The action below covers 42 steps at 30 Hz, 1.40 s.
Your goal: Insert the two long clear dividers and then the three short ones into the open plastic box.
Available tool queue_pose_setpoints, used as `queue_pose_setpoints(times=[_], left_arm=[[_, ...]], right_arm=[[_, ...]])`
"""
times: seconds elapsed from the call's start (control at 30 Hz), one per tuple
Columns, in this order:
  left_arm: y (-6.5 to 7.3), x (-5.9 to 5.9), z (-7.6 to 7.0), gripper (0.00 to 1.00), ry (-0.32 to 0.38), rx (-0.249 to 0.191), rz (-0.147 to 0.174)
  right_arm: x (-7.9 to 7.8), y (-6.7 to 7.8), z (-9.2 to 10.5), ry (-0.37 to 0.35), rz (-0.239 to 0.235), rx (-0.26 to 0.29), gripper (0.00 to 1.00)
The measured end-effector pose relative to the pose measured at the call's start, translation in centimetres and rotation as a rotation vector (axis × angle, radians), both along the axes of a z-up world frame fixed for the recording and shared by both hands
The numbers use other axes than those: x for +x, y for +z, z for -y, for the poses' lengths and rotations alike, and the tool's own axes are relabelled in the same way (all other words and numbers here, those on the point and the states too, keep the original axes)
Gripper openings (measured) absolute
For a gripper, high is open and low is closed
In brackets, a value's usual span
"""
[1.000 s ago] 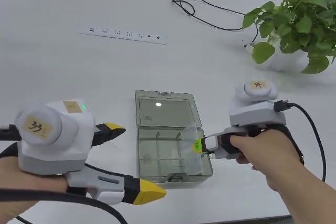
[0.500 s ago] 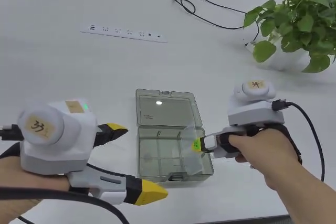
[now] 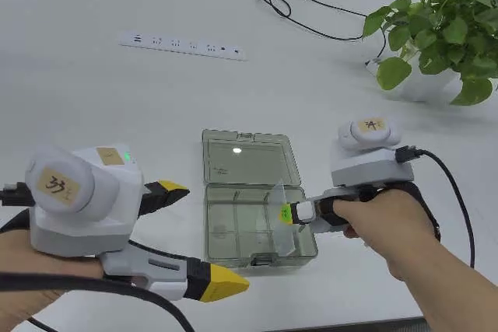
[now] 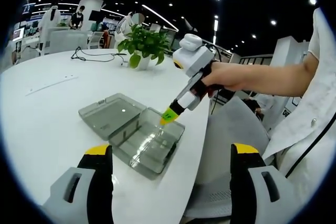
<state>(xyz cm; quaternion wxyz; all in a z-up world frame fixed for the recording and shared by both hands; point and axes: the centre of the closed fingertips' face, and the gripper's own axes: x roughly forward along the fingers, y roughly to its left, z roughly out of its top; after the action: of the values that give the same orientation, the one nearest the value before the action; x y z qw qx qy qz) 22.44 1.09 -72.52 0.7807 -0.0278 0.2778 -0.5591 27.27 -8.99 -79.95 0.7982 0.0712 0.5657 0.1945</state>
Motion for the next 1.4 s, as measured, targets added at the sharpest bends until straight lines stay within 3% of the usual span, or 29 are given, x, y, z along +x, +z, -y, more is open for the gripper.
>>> queue_pose_setpoints(times=[0.67, 1.07, 1.4], left_arm=[[-0.1, 0.2, -0.3, 0.95, 0.013, 0.007, 0.000], [0.2, 0.1, -0.3, 0.95, 0.033, 0.010, 0.003], [0.8, -0.1, -0.5, 0.95, 0.069, 0.022, 0.006]], right_arm=[[0.0, -1.8, -0.5, 0.021, 0.001, 0.026, 0.09], [0.0, -1.3, -0.5, 0.039, 0.043, 0.080, 0.11], [0.0, 0.5, -0.7, 0.075, 0.101, 0.158, 0.19]])
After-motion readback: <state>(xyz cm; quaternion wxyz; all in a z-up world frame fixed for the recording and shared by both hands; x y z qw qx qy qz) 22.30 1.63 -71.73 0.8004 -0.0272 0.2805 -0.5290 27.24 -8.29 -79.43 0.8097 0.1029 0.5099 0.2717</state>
